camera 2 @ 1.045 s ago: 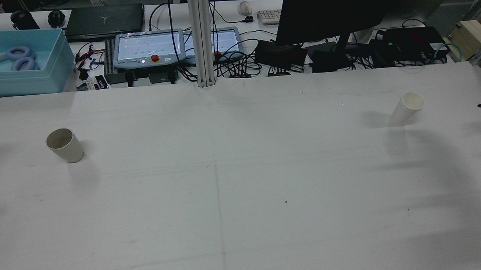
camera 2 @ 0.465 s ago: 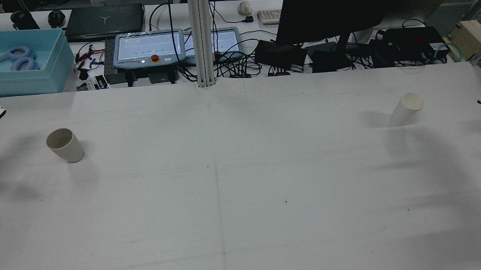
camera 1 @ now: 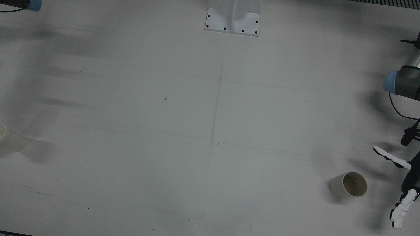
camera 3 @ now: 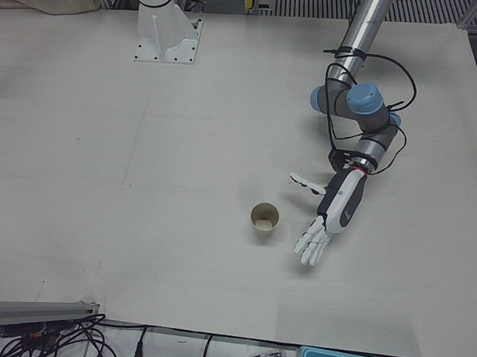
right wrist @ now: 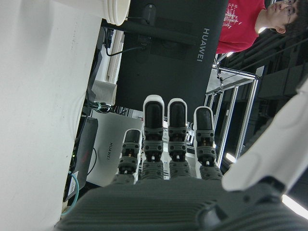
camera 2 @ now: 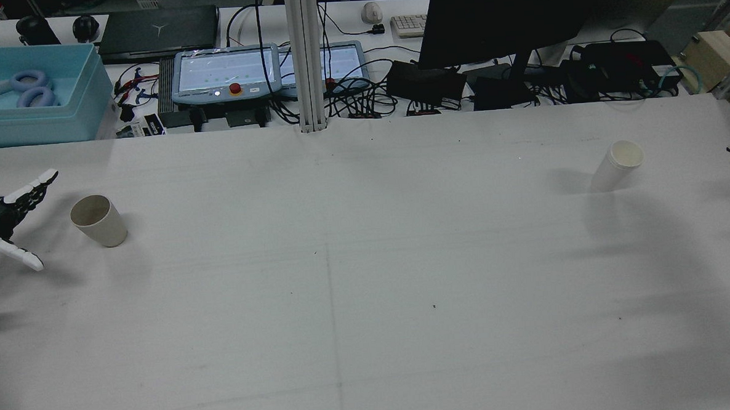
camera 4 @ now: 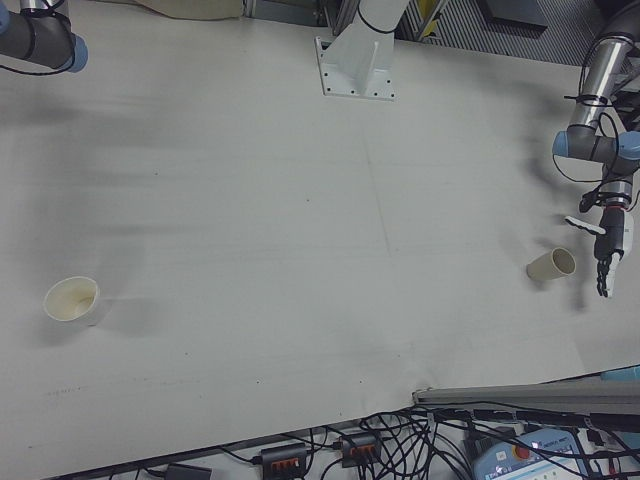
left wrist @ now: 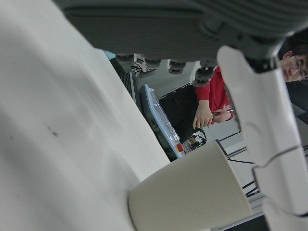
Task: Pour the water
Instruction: 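Wrap the left hand fingers around the beige cup, then lift the cup with the left hand off the table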
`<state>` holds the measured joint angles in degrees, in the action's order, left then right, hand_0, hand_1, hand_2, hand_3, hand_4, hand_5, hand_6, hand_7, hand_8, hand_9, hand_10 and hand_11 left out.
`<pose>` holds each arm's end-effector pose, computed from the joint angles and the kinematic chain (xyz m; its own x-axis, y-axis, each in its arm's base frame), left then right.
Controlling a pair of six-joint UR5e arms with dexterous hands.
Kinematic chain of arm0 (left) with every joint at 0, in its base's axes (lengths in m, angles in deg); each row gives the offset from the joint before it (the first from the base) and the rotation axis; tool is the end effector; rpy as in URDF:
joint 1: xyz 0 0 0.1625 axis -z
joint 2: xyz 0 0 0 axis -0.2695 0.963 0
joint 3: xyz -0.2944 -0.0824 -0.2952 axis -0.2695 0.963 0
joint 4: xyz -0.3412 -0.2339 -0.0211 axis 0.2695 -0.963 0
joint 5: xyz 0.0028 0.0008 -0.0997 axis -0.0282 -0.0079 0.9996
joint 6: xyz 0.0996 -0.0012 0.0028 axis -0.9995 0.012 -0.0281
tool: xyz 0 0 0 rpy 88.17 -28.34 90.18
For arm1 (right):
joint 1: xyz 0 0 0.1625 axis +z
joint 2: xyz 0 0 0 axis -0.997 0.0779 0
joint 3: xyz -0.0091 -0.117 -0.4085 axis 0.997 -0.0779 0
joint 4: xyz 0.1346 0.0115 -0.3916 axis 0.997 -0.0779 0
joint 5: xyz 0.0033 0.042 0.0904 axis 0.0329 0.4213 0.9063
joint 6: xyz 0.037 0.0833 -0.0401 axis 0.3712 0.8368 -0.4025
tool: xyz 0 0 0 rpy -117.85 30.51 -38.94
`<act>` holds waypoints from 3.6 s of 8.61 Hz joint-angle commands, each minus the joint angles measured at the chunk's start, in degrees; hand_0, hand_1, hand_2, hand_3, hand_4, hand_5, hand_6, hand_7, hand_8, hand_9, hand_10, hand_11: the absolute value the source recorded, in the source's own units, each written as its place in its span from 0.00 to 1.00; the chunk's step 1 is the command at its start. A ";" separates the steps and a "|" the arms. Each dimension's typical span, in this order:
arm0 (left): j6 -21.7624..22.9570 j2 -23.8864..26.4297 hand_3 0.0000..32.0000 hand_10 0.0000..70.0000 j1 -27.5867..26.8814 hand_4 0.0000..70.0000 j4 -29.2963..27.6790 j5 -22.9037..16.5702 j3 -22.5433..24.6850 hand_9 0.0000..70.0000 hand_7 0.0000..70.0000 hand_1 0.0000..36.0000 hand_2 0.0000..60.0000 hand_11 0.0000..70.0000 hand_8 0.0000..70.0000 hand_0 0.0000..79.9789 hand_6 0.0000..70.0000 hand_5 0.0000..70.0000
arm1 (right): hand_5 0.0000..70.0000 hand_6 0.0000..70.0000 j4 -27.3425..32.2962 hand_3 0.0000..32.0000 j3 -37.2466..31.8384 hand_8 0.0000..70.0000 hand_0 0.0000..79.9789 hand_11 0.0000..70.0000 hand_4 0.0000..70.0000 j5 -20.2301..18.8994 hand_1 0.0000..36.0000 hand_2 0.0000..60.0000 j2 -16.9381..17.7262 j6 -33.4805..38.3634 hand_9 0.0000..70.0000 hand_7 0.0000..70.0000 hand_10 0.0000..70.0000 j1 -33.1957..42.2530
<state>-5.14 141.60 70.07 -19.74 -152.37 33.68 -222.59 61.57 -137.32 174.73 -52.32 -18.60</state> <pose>0.2031 -0.5468 0.7115 -0.8350 -0.2457 -0.4923 0.3826 0.3836 -0.8405 0.0130 -0.4168 0.8148 -0.9816 -0.0297 0.1884 -0.1879 -0.0178 -0.9820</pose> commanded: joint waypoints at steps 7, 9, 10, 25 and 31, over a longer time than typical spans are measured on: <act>-0.38 8.65 0.00 0.00 -4.78 0.23 5.66 2.49 -3.85 0.00 0.09 0.28 0.00 0.02 0.00 0.71 0.02 0.00 | 0.42 0.46 0.22 0.00 1.01 0.52 0.52 0.29 0.32 -0.06 0.00 0.00 2.24 0.26 0.66 0.56 0.20 1.80; -0.38 8.83 0.00 0.00 -5.48 0.23 5.93 2.58 -3.76 0.00 0.10 0.28 0.00 0.03 0.00 0.71 0.02 0.00 | 0.41 0.45 0.22 0.00 1.01 0.51 0.51 0.29 0.31 -0.49 0.00 0.00 2.59 0.27 0.66 0.55 0.20 2.15; -0.38 8.92 0.00 0.00 -5.83 0.23 6.02 2.58 -3.67 0.00 0.10 0.28 0.00 0.03 0.00 0.71 0.02 0.00 | 0.41 0.44 0.22 0.00 0.92 0.51 0.51 0.29 0.30 -0.67 0.00 0.00 2.86 0.27 0.66 0.54 0.21 2.59; 14.65 9.01 0.00 0.08 -5.84 1.00 30.58 3.29 16.58 0.08 0.23 1.00 1.00 0.14 0.08 0.74 0.15 1.00 | 0.41 0.46 3.65 0.00 0.05 0.53 0.49 0.35 0.37 -3.31 0.00 0.00 2.77 0.35 0.68 0.54 0.25 8.22; 14.92 14.97 0.00 0.04 -5.57 1.00 44.16 -3.75 27.18 0.06 0.23 1.00 1.00 0.09 0.08 0.77 0.16 1.00 | 0.35 0.32 4.35 0.00 -20.16 0.39 0.54 0.17 0.22 -3.31 0.12 0.02 -9.61 -2.62 0.52 0.39 0.11 3.21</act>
<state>9.61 153.37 64.50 22.08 -155.90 59.68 -218.51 47.96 -140.72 169.45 -52.65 -14.70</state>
